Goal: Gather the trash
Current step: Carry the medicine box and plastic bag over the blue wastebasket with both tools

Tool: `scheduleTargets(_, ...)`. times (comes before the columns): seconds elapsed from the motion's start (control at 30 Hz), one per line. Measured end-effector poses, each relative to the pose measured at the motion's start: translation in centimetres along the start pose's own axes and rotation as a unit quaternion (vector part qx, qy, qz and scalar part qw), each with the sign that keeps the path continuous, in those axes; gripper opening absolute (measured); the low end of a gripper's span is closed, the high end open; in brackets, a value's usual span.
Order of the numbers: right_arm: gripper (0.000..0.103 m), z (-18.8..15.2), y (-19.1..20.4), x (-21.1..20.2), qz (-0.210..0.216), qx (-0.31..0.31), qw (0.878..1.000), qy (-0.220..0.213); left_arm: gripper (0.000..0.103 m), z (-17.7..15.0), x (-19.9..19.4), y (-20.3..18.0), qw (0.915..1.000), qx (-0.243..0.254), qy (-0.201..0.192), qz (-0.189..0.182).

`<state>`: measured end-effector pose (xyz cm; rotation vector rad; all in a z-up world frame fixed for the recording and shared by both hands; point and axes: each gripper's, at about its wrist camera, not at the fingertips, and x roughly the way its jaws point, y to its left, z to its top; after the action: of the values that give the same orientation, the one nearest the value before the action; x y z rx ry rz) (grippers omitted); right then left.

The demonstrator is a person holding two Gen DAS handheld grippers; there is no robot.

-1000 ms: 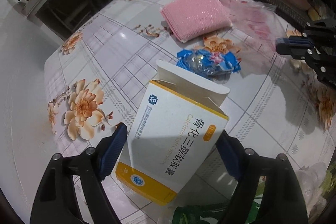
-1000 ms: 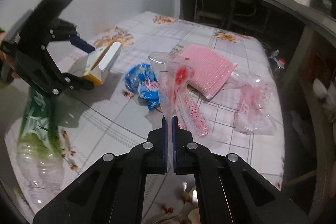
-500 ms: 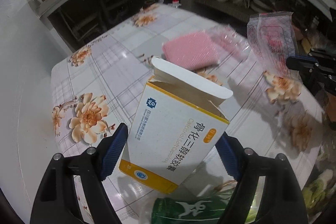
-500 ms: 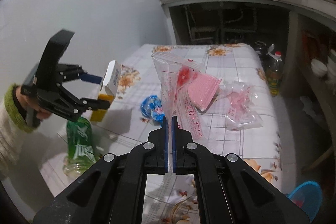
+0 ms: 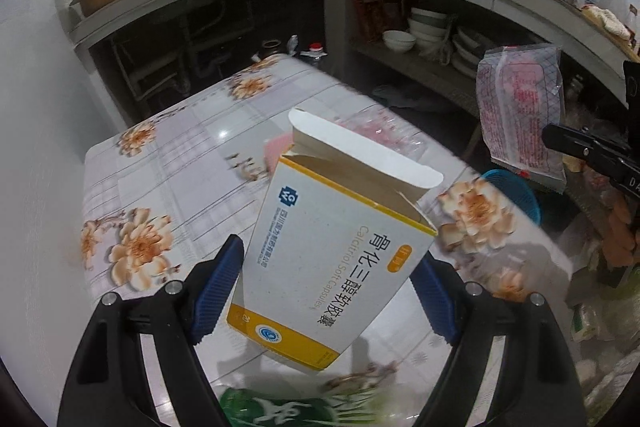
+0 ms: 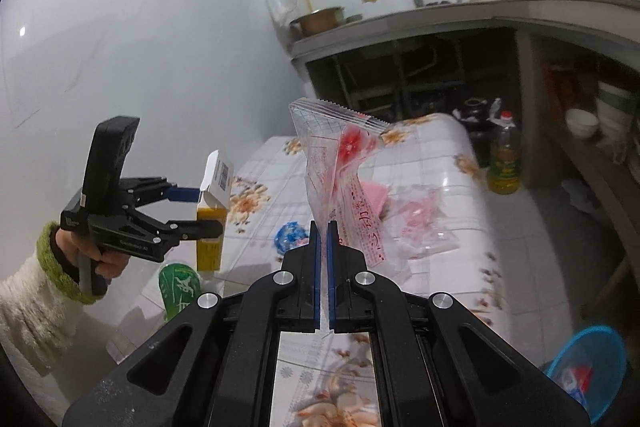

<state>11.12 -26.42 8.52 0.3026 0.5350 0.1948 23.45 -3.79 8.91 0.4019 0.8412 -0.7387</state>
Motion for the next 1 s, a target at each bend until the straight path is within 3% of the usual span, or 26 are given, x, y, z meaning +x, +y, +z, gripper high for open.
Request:
scheduleTargets(0.2,0.001,-0.6,-2.4,-4.1,-0.046,0.032,0.998,-0.027,0.079,2.3,0.1,-4.3,0.9987,0.019,-0.011,-0.045)
scheduleTargets(0.47,0.001,-3.9,-7.4,-12.4,-0.167,0.087,0.98,-0.06,0.079,5.5,1.2,-14.4,0.9892,0.075,-0.031,-0.123)
scheduleTargets(0.73,0.001,-9.8,-12.9,-18.1,-0.262,0.159,0.951,-0.045,0.079,8.0,7.0,-25.6,0.9701,0.1,0.039,-0.218)
scheduleTargets(0.87,0.001,-13.0,-16.2,-18.3,-0.281,0.206,0.937,-0.029,0.08,8.8,11.4,-30.6,0.9576,0.09,0.09,-0.259)
scheduleTargets(1.0,0.002,-15.7,-20.4,-17.5,-0.28,0.264,0.923,-0.008,0.08,9.0,16.0,-35.0,0.9509,0.082,0.138,-0.265)
